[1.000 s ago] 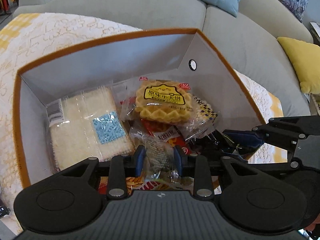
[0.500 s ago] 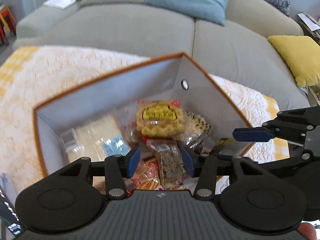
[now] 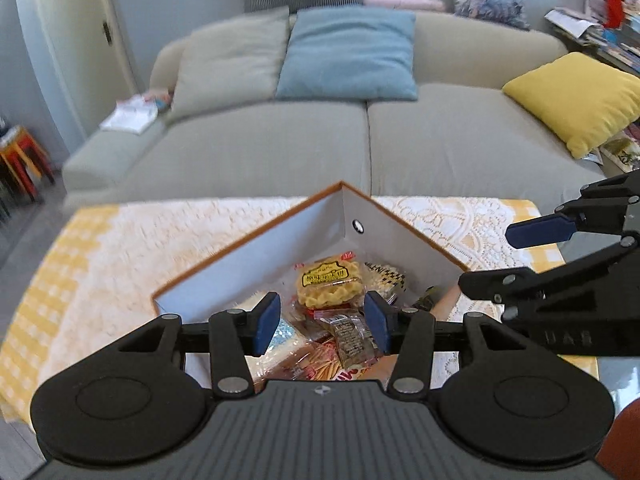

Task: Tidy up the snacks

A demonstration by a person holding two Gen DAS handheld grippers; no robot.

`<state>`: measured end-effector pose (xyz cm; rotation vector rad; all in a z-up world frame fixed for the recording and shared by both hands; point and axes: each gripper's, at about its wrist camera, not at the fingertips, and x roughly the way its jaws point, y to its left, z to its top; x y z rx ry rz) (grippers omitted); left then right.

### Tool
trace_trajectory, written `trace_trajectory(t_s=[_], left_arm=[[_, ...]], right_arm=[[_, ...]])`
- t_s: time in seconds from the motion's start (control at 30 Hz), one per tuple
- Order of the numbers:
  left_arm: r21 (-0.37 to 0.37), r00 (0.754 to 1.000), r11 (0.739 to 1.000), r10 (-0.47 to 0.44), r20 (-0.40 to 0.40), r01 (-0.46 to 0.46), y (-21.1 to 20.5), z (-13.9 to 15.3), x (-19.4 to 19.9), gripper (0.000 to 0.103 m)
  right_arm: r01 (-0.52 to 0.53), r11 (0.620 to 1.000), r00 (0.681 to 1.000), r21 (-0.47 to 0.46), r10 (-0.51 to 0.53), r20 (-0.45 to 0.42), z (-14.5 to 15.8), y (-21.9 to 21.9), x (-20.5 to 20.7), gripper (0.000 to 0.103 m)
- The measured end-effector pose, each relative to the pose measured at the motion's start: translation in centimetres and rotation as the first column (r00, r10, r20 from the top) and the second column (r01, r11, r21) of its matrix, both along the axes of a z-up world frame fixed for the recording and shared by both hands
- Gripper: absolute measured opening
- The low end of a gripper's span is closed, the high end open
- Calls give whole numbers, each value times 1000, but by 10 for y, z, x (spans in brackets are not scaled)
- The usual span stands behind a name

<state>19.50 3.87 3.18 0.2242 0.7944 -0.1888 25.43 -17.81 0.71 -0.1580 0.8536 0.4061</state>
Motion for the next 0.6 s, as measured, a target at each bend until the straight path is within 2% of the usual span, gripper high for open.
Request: trace_trajectory(t_s=[0.13,0.27,0.3,0.33,0.43,0.6], left_arm=[[-5,998,1000,6,61,-6,-1,10,-28,58],[-4,993,1000,30,113,-30,2,14,-54,63],[-1,992,999,32,123,-33,2,14,-60,63],[2,991,999,36,130,-36,2,13,-66,63],[2,991,999,33,130,-34,1,11,-80,63],[-28,989,998,55,139,-52,0,3,-102,63]], right_arm=[[70,997,996,20,-71,62,8,-10,-38,55],[124,990,985,61,-130,116,9,-17,-77,60],[136,988,981,73,-144,127,9,-18,-87,65],[151,985,977,85,-161,138,9,-19,-97,70],[203,973,963,112,-219,160,7,-21,-124,76],[296,941,922,162,-326,210,5,-24,-164,77]])
